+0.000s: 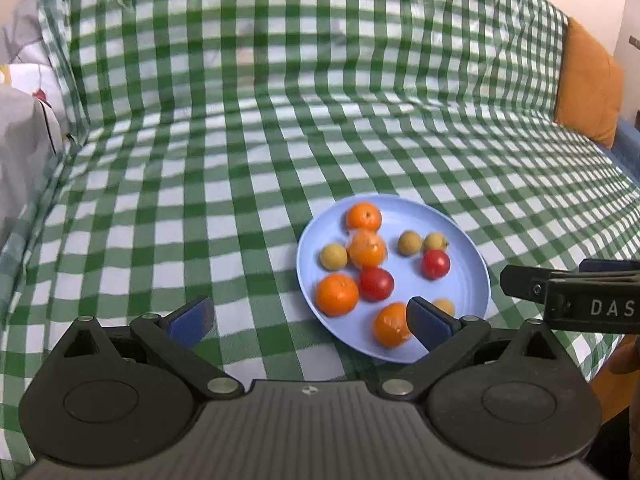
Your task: Organize fruits
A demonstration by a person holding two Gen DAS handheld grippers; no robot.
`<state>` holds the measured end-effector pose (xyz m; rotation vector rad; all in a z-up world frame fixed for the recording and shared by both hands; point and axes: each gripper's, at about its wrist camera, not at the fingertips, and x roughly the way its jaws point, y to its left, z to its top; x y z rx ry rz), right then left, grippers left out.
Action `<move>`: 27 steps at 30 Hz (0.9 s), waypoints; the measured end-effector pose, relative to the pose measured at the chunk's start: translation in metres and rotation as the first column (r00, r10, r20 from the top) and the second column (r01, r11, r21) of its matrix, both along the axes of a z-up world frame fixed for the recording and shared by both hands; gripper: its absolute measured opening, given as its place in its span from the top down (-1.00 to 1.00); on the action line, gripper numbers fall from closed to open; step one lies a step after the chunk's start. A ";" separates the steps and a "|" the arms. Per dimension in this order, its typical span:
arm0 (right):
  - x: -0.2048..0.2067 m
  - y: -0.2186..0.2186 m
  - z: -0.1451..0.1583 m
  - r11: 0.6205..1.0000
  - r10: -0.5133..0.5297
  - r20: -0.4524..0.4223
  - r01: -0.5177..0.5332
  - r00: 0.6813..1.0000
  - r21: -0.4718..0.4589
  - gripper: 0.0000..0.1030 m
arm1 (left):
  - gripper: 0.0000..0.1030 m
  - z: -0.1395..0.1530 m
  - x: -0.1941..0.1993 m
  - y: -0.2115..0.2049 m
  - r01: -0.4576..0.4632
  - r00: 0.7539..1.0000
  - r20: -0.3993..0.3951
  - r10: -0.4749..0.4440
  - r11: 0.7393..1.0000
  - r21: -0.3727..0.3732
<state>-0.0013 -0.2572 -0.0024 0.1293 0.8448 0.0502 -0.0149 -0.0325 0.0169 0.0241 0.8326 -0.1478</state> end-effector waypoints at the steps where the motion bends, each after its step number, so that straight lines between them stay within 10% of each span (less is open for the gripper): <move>1: 0.001 0.001 -0.002 1.000 -0.004 -0.004 0.004 1.000 -0.017 -0.99 | -0.99 -0.002 0.001 0.000 0.001 1.000 -0.006 -0.001 1.000 0.001; 27: 0.008 0.002 -0.013 0.998 0.026 -0.024 -0.028 0.999 -0.063 -0.99 | -0.99 -0.017 0.011 -0.003 -0.022 0.998 -0.066 0.023 1.000 0.005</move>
